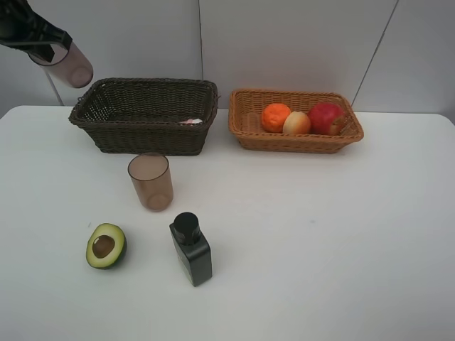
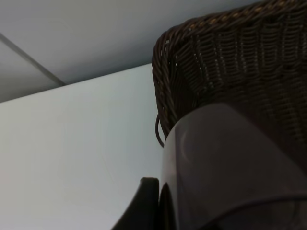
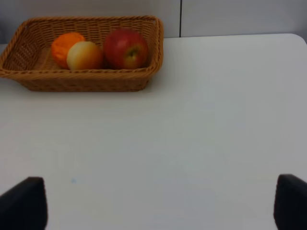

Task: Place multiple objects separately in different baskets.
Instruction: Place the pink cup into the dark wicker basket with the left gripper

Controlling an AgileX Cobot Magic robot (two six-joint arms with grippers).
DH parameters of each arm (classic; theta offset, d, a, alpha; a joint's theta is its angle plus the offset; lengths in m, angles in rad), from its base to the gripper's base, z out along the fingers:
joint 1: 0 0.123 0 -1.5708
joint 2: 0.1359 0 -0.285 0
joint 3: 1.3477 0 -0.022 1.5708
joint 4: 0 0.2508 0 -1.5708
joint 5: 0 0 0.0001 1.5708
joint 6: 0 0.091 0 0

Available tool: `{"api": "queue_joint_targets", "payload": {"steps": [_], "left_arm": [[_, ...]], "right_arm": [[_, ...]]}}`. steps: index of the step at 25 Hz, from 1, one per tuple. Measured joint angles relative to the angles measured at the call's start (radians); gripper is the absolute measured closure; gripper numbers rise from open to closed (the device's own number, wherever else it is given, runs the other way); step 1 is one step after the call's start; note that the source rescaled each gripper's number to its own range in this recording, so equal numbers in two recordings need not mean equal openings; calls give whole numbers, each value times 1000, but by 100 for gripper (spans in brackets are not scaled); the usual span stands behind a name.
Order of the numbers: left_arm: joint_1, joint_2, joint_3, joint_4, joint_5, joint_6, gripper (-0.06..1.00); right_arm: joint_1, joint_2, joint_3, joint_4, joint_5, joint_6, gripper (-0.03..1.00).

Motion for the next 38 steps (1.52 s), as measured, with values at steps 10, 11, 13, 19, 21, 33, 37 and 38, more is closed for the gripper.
{"api": "queue_joint_targets", "payload": {"steps": [10,11,13,19,21,33,37,38], "left_arm": [[-37,160,0,2,-143,3,93],[-40,169,0,2,-148,3,93],[-44,183,0,7,-159,3,93],[-46,201,0,17,-190,3,93],[-47,202,0,18,-191,3,93],[-47,202,0,18,-191,3,93],[-47,202,0,18,-191,3,82],[-47,202,0,18,-191,3,75]], "right_arm": [[0,0,0,0,0,0,-3],[0,0,0,0,0,0,-3],[0,0,0,0,0,0,-3],[0,0,0,0,0,0,-3],[0,0,0,0,0,0,-3],[0,0,0,0,0,0,-3],[0,0,0,0,0,0,-3],[0,0,0,0,0,0,-3]]}}
